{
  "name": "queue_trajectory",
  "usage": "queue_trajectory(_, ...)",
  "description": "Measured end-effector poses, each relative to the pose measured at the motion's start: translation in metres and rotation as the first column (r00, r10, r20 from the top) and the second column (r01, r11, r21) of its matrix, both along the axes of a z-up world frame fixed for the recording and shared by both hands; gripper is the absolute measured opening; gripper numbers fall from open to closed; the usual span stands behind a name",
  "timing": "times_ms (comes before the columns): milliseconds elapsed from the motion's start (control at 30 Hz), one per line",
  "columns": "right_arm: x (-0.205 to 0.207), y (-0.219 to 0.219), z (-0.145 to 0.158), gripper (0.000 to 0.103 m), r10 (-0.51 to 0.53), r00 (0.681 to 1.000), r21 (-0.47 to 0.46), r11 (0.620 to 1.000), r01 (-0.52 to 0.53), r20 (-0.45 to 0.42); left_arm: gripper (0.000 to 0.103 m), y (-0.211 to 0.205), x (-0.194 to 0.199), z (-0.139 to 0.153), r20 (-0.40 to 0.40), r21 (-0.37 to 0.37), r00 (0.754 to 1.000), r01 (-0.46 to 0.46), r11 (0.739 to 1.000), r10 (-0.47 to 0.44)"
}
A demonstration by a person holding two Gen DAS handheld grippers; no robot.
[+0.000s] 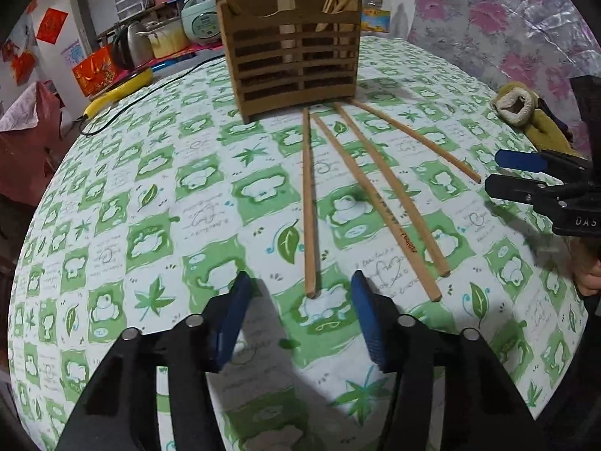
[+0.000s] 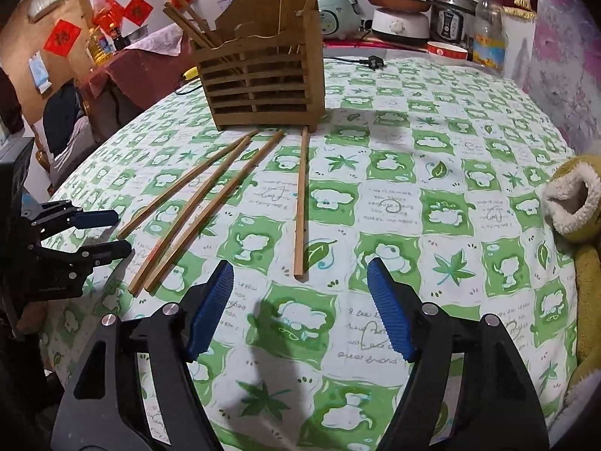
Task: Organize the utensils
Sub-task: 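Lower both open tools over the loose chopsticks and close on one each, then carry both chopsticks up into the wooden holder and open both tools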
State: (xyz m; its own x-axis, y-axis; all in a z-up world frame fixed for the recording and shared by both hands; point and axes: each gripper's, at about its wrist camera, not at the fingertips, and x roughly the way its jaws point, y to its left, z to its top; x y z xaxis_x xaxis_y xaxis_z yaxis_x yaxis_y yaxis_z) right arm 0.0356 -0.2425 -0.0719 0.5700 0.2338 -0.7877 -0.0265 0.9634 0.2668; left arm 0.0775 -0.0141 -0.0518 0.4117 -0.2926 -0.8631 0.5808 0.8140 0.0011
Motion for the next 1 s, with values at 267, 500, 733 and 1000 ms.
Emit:
queue_trajectory(267, 0.010, 0.011, -0.011, 0.036, 0.036, 0.997, -0.031, 0.999, -0.039, -0.072, 0.006, -0.002, -0.003, 0.003, 0.012, -0.035, 1.000, 0.005, 0.999, -0.004)
queue_trajectory(500, 0.009, 0.005, -0.013, 0.012, 0.038, 0.997, 0.020, 0.999, -0.036, -0.073, 0.006, 0.001, -0.003, 0.007, 0.022, -0.058, 1.000, -0.006, 0.998, 0.007)
queue_trajectory(733, 0.019, 0.016, -0.012, 0.019, 0.048, 0.997, -0.026, 0.998, -0.049, -0.067, 0.006, -0.001, -0.001, 0.003, 0.015, -0.029, 1.000, -0.009, 1.000, 0.010)
queue_trajectory(1000, -0.003, 0.008, -0.001, 0.006, 0.022, 0.999, -0.029, 0.999, -0.023, -0.024, 0.006, 0.011, -0.012, 0.016, 0.047, -0.068, 0.998, -0.040, 0.997, 0.043)
